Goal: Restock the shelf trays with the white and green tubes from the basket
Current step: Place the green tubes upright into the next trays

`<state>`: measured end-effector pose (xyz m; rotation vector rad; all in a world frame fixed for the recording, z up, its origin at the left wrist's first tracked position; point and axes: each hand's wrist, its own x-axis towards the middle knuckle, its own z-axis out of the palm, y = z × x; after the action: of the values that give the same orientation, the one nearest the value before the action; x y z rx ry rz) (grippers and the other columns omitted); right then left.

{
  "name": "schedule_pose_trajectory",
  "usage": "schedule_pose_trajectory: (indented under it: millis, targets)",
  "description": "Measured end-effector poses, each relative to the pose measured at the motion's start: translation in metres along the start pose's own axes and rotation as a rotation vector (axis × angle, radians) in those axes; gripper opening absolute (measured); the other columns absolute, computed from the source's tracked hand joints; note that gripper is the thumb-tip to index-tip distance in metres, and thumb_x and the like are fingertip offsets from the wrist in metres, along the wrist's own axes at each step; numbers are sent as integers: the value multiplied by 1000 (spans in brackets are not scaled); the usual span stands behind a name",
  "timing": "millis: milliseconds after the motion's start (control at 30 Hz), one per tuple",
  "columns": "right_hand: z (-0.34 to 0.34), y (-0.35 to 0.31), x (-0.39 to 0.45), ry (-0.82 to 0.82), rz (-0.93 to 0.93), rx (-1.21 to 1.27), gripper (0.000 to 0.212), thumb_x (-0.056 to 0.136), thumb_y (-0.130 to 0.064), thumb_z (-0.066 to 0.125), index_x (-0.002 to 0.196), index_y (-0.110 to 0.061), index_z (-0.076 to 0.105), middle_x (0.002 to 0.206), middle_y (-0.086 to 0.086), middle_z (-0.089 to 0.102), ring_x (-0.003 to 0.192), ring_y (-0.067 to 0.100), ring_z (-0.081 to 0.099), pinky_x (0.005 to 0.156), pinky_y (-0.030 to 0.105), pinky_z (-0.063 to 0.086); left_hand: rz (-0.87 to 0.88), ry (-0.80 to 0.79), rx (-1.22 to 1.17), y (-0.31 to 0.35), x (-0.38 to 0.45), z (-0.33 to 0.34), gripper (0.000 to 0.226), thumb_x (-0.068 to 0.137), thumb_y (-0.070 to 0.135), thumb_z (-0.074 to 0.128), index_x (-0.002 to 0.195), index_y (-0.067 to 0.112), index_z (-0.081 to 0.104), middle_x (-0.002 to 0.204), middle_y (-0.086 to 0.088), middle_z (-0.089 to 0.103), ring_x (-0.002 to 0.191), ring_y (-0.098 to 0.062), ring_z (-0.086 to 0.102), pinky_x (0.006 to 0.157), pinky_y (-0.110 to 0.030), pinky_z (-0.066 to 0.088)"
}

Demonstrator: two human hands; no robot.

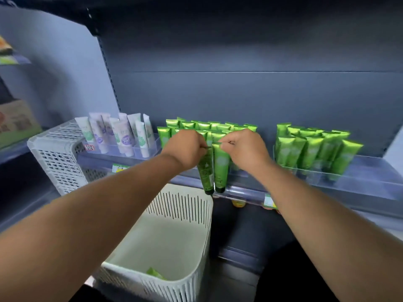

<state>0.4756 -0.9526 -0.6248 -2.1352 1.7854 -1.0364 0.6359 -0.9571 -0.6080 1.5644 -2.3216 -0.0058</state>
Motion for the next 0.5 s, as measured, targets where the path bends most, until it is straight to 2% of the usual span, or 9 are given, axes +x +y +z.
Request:
schedule_pose_trajectory:
  millis: [133,200,267,400,500]
  targets:
    - [-56,18,-2,75,27,-73,18,88,-19,62,99,-13,75,107,6,73,105,27,63,89,34,49,76,49,-4,49,22,-11,16,84,18,57,72,10,64,80,-10,66,86,-34,61,73,-33,50]
    - [-81,30,-5,101,38,-82,17,89,-18,61,97,-14,76,104,3,74,103,22,64,84,26,47,101,65,-32,75,32,-14,14,85,20,58,81,12,69,88,-8,70,91,-32,62,79,-34,52]
    - [-104,45,-9,126,58,-97,17,88,-18,61,95,-17,76,102,-1,74,100,19,64,81,26,45,136,64,-66,102,42,-16,16,86,19,58,90,13,73,95,-8,71,95,-29,62,83,-34,51]
    - [-149,76,-17,170,126,-140,16,87,-19,61,93,-19,76,95,-2,74,91,17,64,79,26,48,227,40,-130,152,60,-15,16,87,16,59,90,11,74,95,-7,71,95,-26,63,86,-34,51]
    - [-180,99,-23,200,169,-166,16,87,-19,61,92,-19,76,94,-3,74,85,14,62,74,23,44,269,35,-173,187,71,-12,16,88,16,60,94,13,75,97,-4,72,96,-23,63,88,-32,50]
